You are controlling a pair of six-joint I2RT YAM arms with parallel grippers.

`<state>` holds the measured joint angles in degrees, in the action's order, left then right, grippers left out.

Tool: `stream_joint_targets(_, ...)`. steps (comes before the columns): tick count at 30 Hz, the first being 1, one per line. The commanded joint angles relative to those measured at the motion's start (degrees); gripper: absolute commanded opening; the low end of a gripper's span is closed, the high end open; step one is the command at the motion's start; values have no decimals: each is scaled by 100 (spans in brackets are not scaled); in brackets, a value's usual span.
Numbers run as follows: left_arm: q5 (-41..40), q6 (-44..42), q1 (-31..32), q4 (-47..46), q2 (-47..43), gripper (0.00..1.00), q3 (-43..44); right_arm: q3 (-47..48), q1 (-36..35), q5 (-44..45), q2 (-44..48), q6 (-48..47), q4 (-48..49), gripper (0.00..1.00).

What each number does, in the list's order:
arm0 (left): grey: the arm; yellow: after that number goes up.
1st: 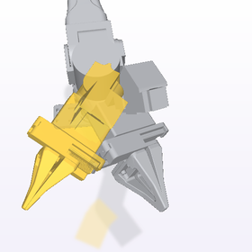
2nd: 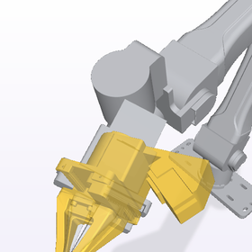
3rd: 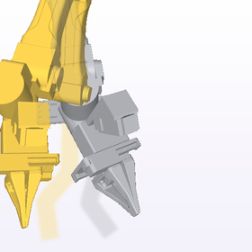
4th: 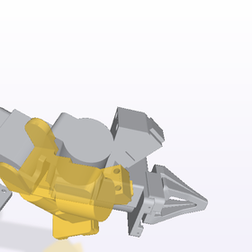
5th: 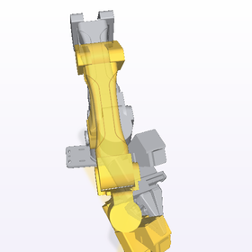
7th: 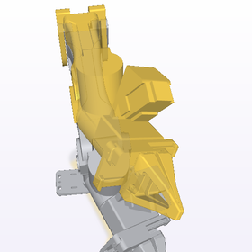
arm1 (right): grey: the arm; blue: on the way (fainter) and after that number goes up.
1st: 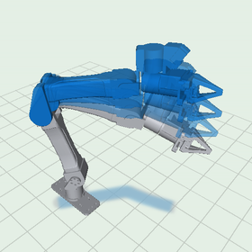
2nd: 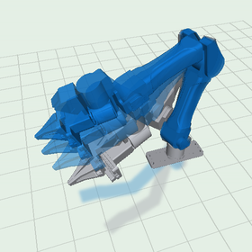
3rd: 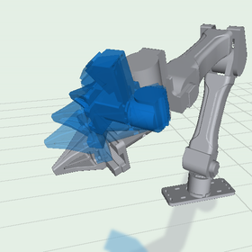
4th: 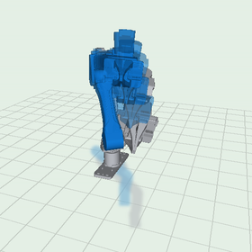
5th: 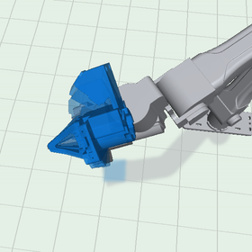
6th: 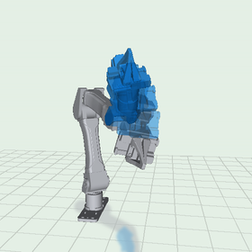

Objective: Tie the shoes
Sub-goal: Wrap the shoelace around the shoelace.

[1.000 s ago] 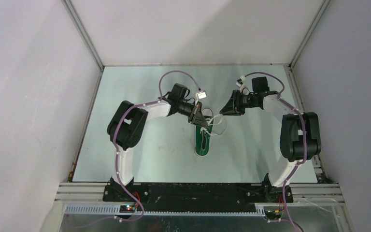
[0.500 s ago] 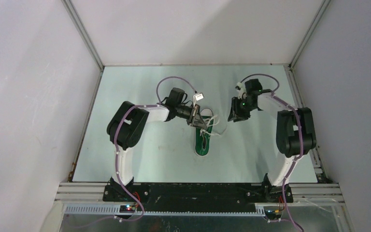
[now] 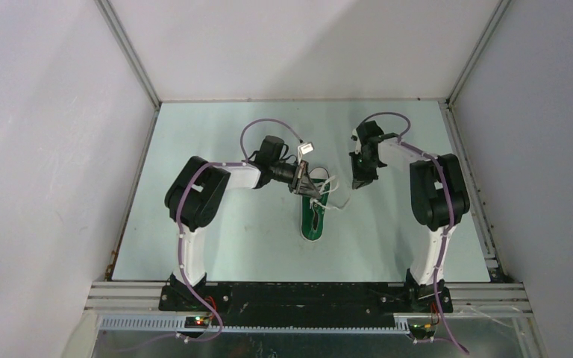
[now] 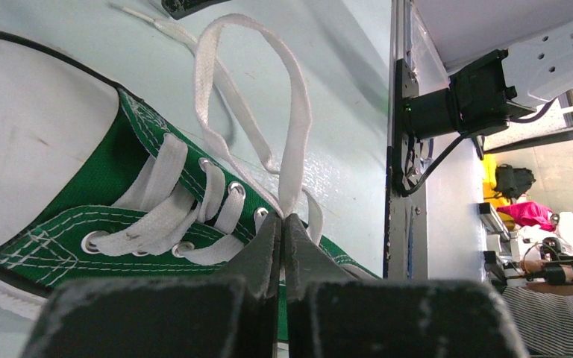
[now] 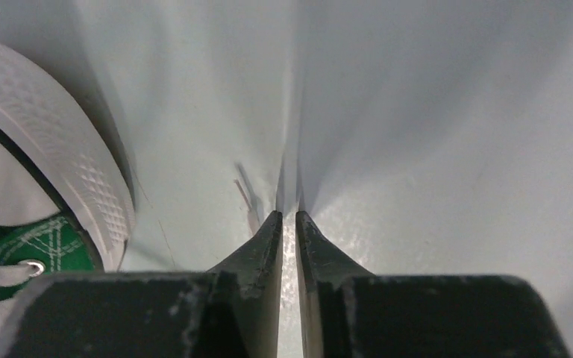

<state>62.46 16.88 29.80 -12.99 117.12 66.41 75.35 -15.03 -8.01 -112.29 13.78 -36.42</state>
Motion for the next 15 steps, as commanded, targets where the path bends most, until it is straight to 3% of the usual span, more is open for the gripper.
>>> stream_joint_targets(1,-67,51,-45,-236,-152,0,-48,341,-1,182,-247,4,4,13)
stream_joint_targets(7,-37,53,-45,-190,-104,0,40,317,87,478,-47,378,-349,25)
stream_joint_targets(15,-24,-31,-45,-88,-190,0,27,227,-175,-144,56,418,-341,36)
